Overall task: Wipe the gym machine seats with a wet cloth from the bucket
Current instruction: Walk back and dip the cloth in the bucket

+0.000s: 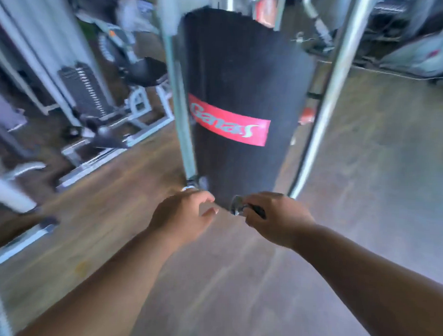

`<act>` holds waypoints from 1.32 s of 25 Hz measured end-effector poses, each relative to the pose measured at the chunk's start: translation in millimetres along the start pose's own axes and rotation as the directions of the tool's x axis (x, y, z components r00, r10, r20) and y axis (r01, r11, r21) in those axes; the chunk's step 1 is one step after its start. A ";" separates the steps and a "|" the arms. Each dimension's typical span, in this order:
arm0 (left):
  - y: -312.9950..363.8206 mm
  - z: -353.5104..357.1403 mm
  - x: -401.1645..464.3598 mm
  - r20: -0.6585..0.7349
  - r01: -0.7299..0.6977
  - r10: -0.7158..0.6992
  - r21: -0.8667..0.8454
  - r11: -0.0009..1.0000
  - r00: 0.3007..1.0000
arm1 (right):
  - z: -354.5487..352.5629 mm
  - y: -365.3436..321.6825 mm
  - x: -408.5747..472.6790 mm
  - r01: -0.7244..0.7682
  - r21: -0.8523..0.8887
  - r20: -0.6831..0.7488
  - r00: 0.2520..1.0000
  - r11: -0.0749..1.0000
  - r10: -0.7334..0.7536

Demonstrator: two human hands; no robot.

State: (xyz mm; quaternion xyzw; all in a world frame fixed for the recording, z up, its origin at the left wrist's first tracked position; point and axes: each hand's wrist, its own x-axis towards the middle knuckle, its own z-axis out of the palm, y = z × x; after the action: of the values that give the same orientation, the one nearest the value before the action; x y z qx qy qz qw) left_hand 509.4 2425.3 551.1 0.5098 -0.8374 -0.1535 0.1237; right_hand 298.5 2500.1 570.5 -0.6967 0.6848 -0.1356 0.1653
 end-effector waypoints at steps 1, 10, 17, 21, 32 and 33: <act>38.5 18.5 16.0 0.013 -0.033 0.034 -0.031 0.999 0.999 | -19.2 39.7 -14.3 -0.051 -0.011 -0.018 0.999 0.999 0.050; 284.0 128.0 153.6 0.192 -0.276 0.291 -0.105 0.956 0.937 | -128.4 283.0 -66.2 -0.376 0.072 -0.153 0.911 0.924 0.383; 381.4 167.5 276.2 0.319 -0.496 0.493 -0.079 0.865 0.809 | -177.4 373.7 -45.2 -0.532 0.110 -0.267 0.798 0.840 0.541; 459.8 190.4 335.2 0.351 -0.596 0.590 -0.104 0.796 0.727 | -213.4 438.0 -57.5 -0.614 0.145 -0.327 0.710 0.776 0.624; 661.5 285.4 481.7 0.371 -0.588 0.551 -0.017 0.809 0.747 | -324.4 701.5 -38.6 -0.583 0.111 -0.308 0.750 0.805 0.585; 674.1 290.1 497.1 0.363 -0.569 0.539 -0.029 0.822 0.760 | -338.6 722.5 -30.3 -0.571 0.100 -0.305 0.762 0.815 0.571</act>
State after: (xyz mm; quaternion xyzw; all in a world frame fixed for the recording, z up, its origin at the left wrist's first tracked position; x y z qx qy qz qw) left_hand -369.5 2311.9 567.0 0.2078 -0.9641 -0.1649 -0.0111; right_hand -499.9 2509.8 578.7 -0.4235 0.8815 -0.1906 0.0856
